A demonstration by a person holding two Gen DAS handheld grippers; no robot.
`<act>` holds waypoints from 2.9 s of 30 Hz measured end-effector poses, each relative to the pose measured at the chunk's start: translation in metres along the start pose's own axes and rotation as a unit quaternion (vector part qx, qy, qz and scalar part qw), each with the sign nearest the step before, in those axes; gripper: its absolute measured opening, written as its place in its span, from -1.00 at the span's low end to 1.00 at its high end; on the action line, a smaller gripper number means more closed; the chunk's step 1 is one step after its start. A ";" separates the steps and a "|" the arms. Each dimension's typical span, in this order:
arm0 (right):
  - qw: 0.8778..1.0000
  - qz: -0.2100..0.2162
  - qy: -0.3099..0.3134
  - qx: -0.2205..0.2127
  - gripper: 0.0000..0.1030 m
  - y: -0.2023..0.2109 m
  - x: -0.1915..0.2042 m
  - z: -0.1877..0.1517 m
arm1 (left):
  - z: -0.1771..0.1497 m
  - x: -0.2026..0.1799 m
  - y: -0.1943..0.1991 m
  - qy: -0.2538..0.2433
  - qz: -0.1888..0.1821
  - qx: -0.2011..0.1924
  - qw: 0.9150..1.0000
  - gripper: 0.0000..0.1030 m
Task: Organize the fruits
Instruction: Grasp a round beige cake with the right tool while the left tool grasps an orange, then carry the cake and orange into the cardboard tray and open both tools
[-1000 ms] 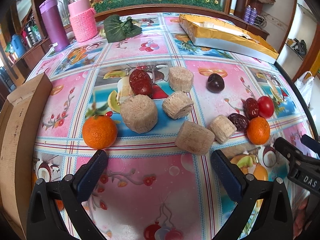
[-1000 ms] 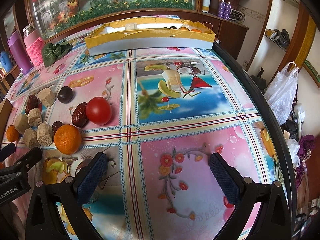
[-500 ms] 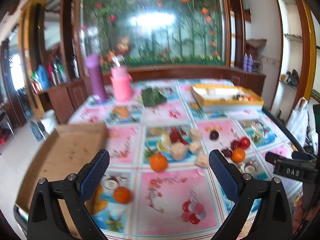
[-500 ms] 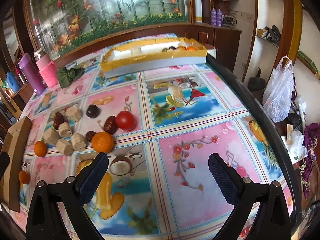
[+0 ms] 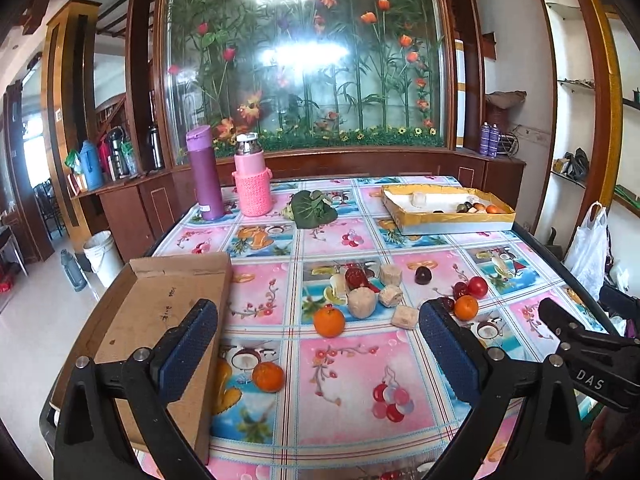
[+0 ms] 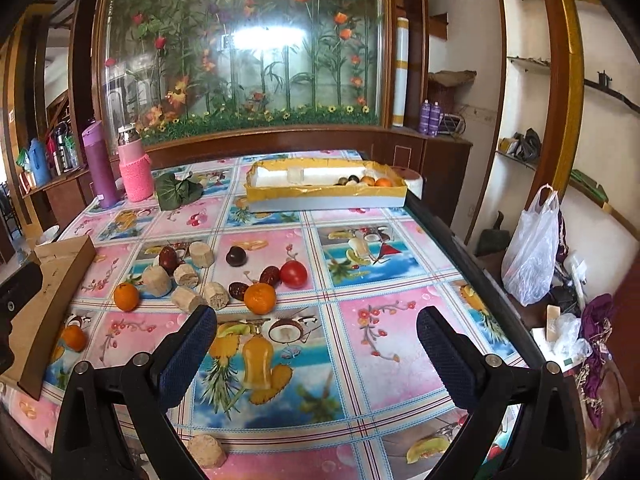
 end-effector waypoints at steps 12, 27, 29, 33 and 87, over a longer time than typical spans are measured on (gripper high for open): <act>0.998 0.055 0.002 0.040 0.98 0.003 0.011 -0.022 | -0.010 0.069 -0.009 0.036 -0.007 0.031 0.999 0.96; 0.972 0.184 0.003 0.143 0.26 -0.015 0.041 -0.063 | -0.050 0.045 -0.047 -0.036 -0.118 0.136 0.983 0.19; 0.969 0.190 0.008 0.160 0.14 -0.020 0.046 -0.070 | -0.057 0.035 -0.060 -0.056 -0.120 0.156 0.979 0.11; 0.966 0.195 0.017 0.171 0.13 -0.024 0.051 -0.076 | -0.068 0.041 -0.085 -0.059 -0.111 0.196 0.973 0.11; 0.873 0.413 0.181 0.186 -0.13 -0.002 0.359 -0.048 | -0.065 0.280 -0.012 0.142 0.070 0.137 0.978 -0.03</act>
Point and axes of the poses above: each gripper's, at about its wrist camera, not at the fingertips, and y roughly against the way its jaws point, x to its left, z to its top, the point moved 4 cm from there along -y, roughly the way its jaws point, and after that the axes turned 2 degrees about -x, right-handed, at the moved point
